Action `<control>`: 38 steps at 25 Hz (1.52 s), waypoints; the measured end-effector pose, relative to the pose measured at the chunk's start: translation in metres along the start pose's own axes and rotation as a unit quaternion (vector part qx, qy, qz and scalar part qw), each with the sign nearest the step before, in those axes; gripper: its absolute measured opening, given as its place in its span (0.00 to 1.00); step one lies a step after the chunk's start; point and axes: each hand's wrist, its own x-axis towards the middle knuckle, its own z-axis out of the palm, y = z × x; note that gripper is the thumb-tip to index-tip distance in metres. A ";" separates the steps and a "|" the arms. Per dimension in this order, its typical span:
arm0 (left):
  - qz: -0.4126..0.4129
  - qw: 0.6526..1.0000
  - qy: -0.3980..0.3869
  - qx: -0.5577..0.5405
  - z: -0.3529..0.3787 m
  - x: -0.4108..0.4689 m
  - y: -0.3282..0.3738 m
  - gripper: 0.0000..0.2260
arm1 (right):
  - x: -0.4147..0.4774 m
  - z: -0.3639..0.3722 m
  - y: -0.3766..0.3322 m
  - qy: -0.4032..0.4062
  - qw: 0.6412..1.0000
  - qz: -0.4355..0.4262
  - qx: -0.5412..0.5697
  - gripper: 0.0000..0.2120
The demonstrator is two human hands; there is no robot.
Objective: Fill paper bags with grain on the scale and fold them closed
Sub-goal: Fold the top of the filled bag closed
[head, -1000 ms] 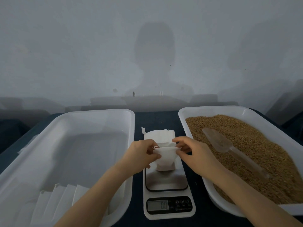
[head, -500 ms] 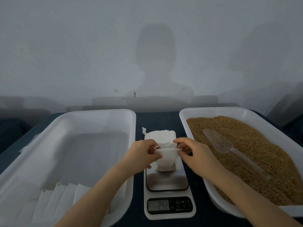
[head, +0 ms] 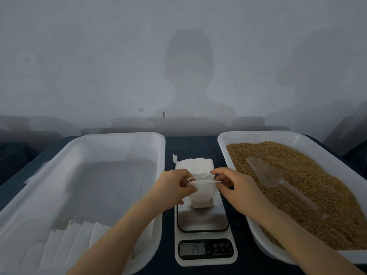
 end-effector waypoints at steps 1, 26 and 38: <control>0.000 1.000 0.000 -0.001 0.000 0.000 0.000 0.06 | 0.000 0.000 0.000 0.000 1.000 0.001 0.001 0.15; 0.030 0.998 0.013 0.060 0.004 -0.002 -0.004 0.08 | -0.002 -0.003 -0.006 0.024 0.999 -0.025 0.036 0.05; 0.075 0.997 0.021 -0.007 0.001 -0.009 0.015 0.17 | -0.001 0.001 -0.009 0.023 0.996 -0.049 0.076 0.03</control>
